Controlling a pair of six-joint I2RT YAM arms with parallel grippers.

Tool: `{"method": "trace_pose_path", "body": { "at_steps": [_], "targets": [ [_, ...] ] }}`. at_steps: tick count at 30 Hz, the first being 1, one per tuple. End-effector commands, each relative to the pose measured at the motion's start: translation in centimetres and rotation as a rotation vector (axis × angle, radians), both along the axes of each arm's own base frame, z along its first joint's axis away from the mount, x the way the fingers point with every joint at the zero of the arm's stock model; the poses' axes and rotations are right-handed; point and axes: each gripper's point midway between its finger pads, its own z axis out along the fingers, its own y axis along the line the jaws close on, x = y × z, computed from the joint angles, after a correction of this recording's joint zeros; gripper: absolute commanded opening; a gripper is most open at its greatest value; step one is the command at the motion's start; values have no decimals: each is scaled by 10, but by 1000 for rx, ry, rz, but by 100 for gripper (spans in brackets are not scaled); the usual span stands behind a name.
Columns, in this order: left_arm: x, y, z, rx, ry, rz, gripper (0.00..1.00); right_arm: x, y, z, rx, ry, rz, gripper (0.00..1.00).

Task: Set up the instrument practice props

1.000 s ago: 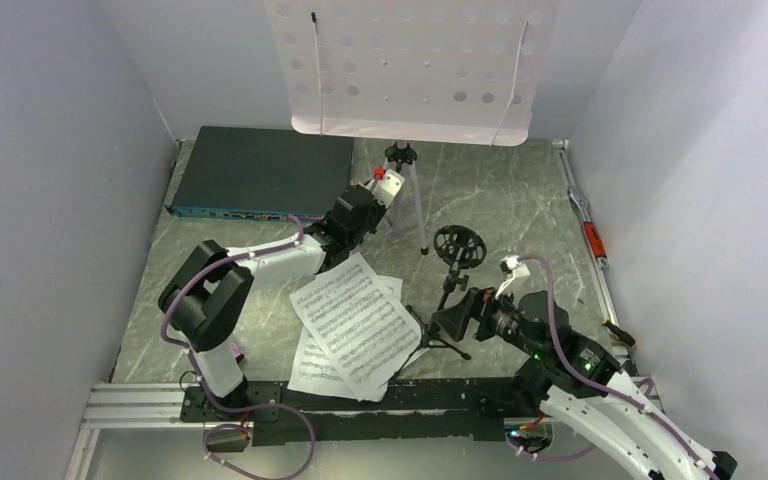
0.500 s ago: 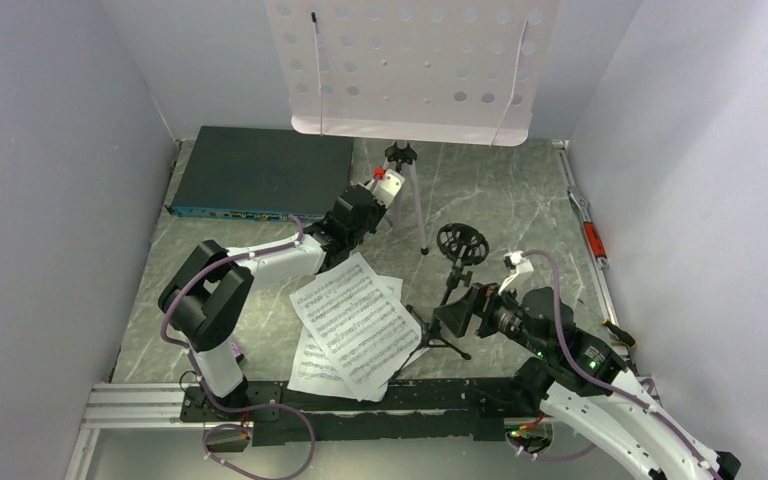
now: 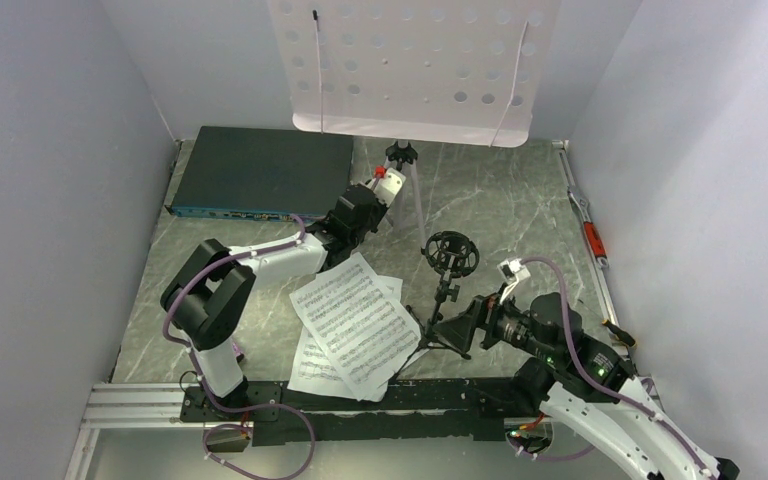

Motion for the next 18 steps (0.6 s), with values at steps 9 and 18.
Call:
{"method": "trace_pose_path", "body": {
  "at_steps": [9, 18],
  "targets": [
    [-44, 19, -94, 209, 265, -54, 3, 38, -64, 1, -20, 101, -502, 99],
    [-51, 20, -99, 195, 271, -65, 3, 87, -42, -25, -107, 63, -582, 99]
  ]
}}
